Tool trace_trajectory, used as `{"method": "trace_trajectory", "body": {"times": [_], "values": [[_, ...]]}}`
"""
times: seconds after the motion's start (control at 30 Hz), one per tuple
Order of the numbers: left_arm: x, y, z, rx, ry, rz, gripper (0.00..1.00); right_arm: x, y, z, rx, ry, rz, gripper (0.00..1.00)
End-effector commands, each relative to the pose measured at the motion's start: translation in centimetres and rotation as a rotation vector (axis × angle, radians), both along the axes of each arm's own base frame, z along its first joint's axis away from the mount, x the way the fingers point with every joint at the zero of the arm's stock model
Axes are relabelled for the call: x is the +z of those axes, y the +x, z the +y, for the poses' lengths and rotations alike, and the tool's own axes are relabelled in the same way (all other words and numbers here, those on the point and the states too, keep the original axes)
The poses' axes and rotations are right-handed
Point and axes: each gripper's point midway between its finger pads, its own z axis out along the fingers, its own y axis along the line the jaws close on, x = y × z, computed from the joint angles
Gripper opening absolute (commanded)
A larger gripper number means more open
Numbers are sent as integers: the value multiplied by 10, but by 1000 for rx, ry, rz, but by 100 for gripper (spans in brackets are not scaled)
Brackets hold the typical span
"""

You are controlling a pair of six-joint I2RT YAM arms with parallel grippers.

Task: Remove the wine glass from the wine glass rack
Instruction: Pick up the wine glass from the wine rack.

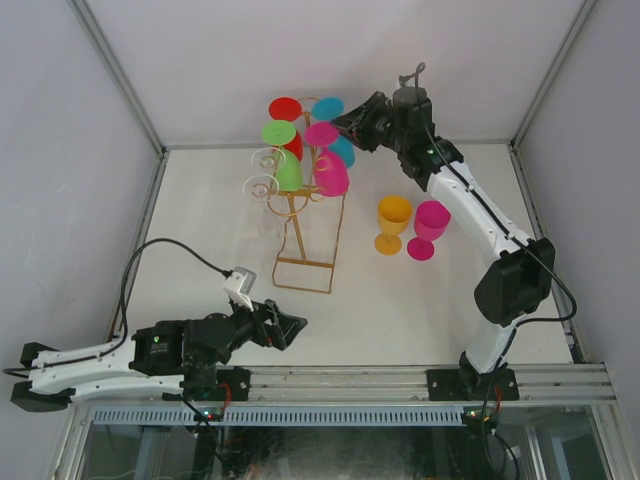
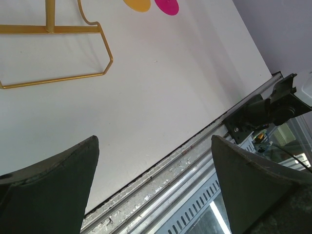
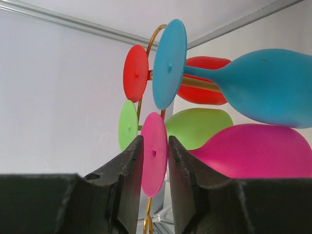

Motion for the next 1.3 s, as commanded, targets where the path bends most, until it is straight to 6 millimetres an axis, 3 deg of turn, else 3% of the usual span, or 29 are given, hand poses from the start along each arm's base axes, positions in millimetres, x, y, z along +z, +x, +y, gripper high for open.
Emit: {"method": "trace_trajectory", "body": {"times": [0.0, 0.67, 1.0, 1.27], "values": [[9, 5, 1, 27, -30, -13, 100, 25, 2, -1, -10, -9, -73, 26], [7, 4, 2, 27, -22, -7, 100, 17, 1, 3, 4, -31, -54, 23], [9, 5, 2, 33, -31, -6, 100, 36, 1, -5, -16, -48, -92, 18], [10, 5, 1, 33, -32, -5, 100, 16, -1, 3, 22, -50, -38, 20]]}}
